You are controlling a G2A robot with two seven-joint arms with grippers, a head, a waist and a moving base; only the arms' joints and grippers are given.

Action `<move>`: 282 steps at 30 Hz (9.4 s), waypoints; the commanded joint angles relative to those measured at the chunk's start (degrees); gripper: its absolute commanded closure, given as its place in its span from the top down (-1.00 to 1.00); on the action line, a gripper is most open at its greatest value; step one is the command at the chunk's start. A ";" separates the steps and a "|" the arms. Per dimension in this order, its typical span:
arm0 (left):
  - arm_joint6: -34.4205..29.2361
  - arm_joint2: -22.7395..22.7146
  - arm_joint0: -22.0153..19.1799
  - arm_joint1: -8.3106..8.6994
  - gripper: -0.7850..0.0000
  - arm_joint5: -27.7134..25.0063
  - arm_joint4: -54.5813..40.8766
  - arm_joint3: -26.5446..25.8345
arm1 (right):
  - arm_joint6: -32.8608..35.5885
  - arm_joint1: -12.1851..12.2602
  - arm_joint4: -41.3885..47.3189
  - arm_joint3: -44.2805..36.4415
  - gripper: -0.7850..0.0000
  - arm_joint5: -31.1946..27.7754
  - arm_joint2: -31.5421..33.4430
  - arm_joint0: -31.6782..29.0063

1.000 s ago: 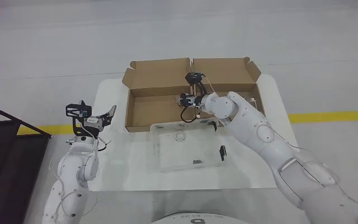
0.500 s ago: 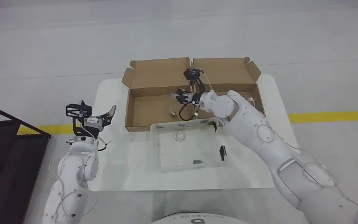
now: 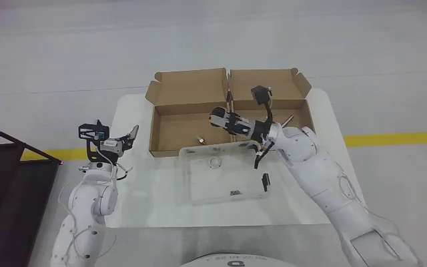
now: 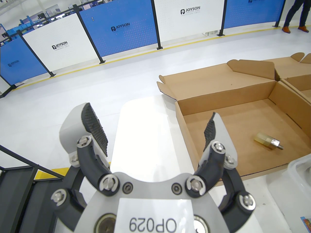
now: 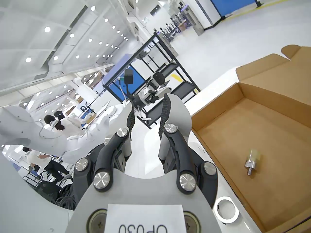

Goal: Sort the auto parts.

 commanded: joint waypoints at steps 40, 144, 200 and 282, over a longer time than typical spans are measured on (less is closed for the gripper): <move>4.36 2.42 8.04 0.56 1.00 -12.29 7.71 -12.22 | -6.02 4.06 8.05 -7.05 -0.09 -13.02 20.35 -19.55; -50.15 41.88 -25.67 -8.12 0.47 1.08 -7.19 8.04 | -6.02 4.06 8.05 -7.05 -0.18 -13.02 20.35 -19.55; -49.58 42.49 -26.35 -8.93 -0.28 1.58 -5.48 11.35 | -6.02 4.06 8.05 -7.05 -0.15 -13.02 20.35 -19.55; -88.00 11.84 -32.08 -3.46 -1.00 -1.89 -112.10 27.82 | -6.02 4.06 8.05 -7.05 -0.03 -13.02 20.35 -19.55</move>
